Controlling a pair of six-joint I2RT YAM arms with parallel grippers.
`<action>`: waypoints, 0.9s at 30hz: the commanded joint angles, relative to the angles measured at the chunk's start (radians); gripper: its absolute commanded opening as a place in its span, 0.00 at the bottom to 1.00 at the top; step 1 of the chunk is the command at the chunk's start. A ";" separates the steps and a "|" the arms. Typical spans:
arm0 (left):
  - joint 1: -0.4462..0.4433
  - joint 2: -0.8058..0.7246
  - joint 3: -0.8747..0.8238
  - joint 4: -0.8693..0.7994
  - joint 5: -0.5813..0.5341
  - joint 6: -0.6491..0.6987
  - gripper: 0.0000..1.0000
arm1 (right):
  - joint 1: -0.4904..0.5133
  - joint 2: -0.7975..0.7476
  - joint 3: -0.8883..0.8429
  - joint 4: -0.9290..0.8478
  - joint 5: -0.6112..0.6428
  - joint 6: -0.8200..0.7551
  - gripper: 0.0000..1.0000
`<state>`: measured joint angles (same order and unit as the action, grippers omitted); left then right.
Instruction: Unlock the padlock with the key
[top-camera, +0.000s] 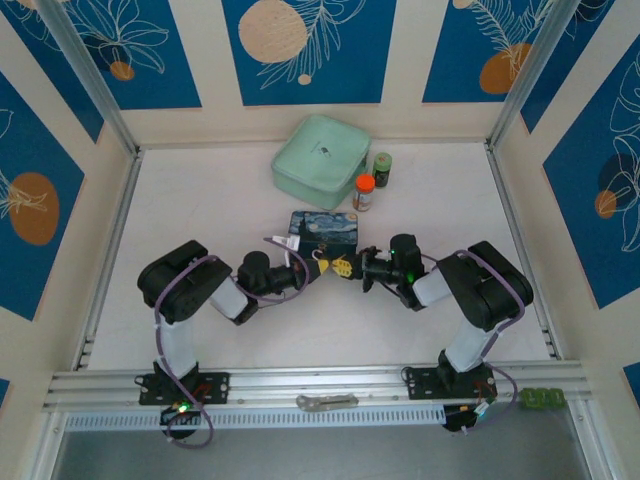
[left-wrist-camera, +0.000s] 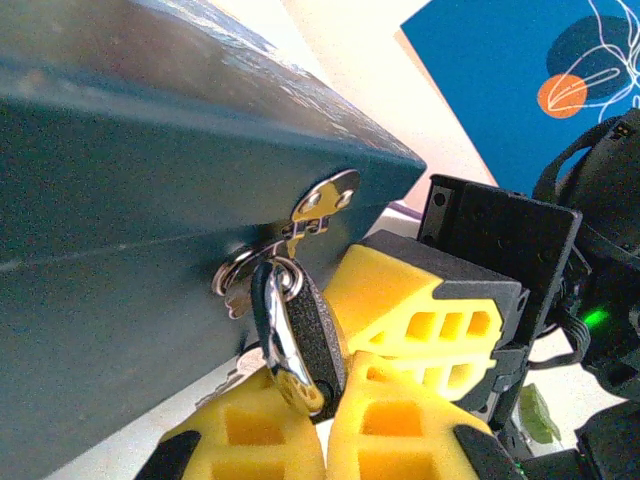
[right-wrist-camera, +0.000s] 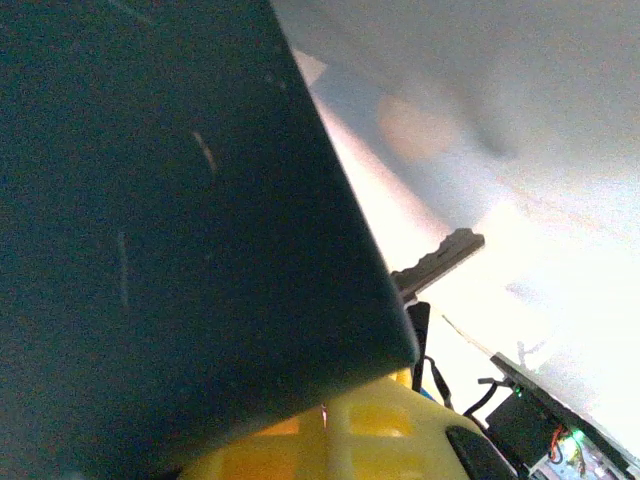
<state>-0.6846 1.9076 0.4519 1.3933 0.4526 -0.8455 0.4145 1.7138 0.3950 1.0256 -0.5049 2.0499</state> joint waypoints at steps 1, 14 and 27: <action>-0.038 -0.010 -0.010 0.015 0.196 0.108 0.00 | -0.014 0.025 0.035 0.097 -0.003 0.458 0.00; -0.027 -0.009 -0.028 0.014 0.134 0.069 0.00 | -0.035 0.075 0.057 0.143 -0.033 0.395 0.13; -0.024 -0.027 -0.028 -0.053 -0.044 -0.041 0.00 | -0.076 -0.215 0.007 -0.320 -0.009 0.022 0.44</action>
<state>-0.6987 1.9049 0.4374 1.3903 0.4358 -0.8665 0.3553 1.5700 0.3943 0.8429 -0.5255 2.0800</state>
